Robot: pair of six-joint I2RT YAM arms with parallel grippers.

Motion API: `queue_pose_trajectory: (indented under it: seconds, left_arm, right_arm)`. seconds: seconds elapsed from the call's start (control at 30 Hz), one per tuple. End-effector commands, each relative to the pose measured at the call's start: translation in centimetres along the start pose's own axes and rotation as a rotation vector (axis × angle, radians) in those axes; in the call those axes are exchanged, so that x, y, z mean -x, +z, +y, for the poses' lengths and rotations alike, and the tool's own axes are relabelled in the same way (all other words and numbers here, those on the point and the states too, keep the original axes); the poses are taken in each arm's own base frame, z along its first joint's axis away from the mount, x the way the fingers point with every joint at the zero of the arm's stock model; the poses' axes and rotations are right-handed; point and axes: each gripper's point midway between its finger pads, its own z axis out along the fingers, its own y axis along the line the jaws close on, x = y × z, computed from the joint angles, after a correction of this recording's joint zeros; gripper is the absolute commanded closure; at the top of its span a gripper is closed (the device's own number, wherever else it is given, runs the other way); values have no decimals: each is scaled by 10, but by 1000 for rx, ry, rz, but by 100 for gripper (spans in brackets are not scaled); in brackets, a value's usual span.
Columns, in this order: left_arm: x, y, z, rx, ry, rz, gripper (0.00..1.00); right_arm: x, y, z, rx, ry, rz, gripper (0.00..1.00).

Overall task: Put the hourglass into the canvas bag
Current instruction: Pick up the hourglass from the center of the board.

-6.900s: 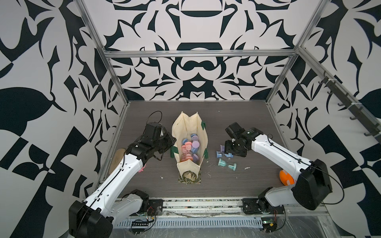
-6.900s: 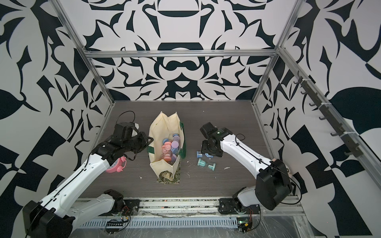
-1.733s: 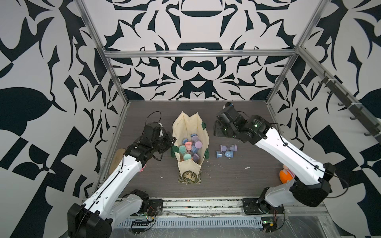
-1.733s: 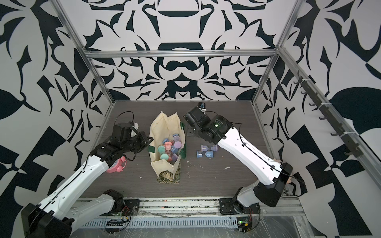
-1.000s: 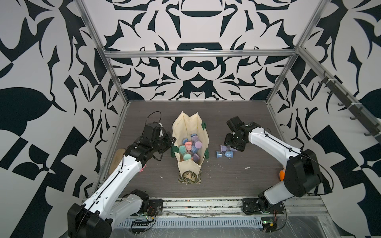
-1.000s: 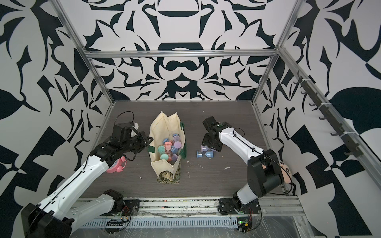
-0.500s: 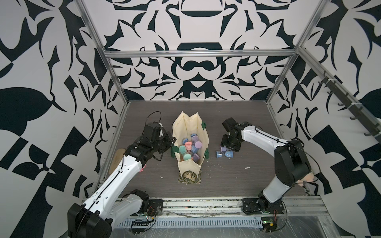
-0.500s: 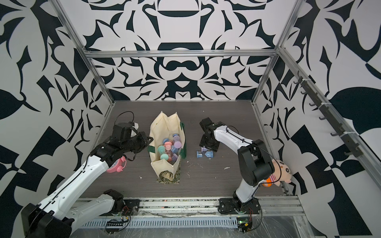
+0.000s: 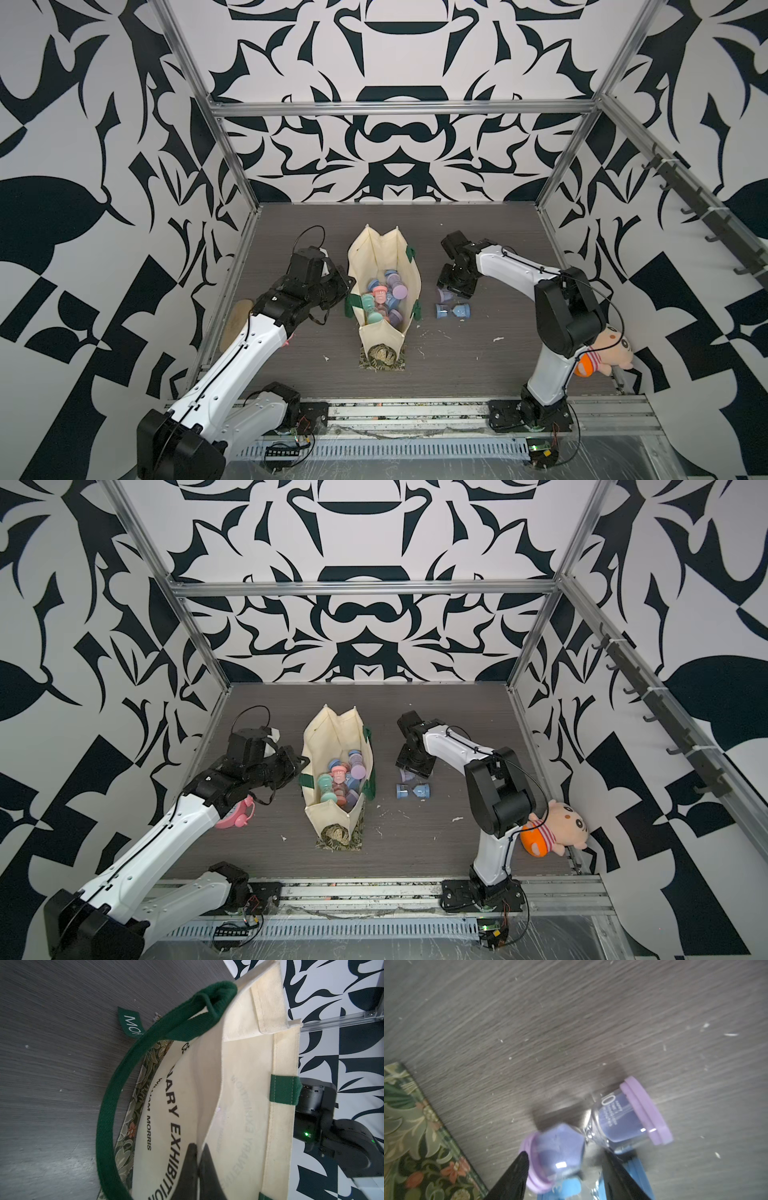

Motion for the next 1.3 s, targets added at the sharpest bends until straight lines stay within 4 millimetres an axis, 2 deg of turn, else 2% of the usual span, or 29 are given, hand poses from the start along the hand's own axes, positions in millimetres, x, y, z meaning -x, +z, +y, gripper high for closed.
queue_pose_trajectory:
  seconds: [0.0, 0.17, 0.27, 0.37, 0.53, 0.7, 0.8, 0.93, 1.2, 1.27]
  left_arm:
    - [-5, 3, 4, 3, -2, 21, 97]
    - [-5, 2, 4, 4, 1, 19, 97]
    - [-4, 2, 4, 6, 0, 17, 97]
    - [-4, 3, 4, 6, 2, 16, 97]
    - [-3, 3, 3, 5, 4, 16, 97]
    - [-2, 1, 2, 10, 5, 9, 94]
    - [0, -2, 3, 20, -1, 0, 89]
    - [0, -3, 4, 23, -7, -5, 84]
    - [4, -8, 2, 29, -16, -27, 81]
    - [4, -9, 1, 25, -18, -28, 81]
  right_arm:
    - [0, 6, 2, -19, 19, 24, 39]
    - [4, 12, 5, -31, 21, 29, 38]
    - [3, 13, 4, -36, 21, 32, 42]
    - [2, 14, 3, -38, 18, 34, 52]
    - [2, 13, 3, -35, 12, 30, 60]
    - [7, -2, 8, 3, -13, -8, 74]
    - [12, -22, 11, 39, -34, -59, 80]
    - [16, -53, 12, 77, -62, -123, 84]
    - [22, -149, 9, 183, -115, -297, 94]
    - [19, -170, 14, 222, -142, -311, 97]
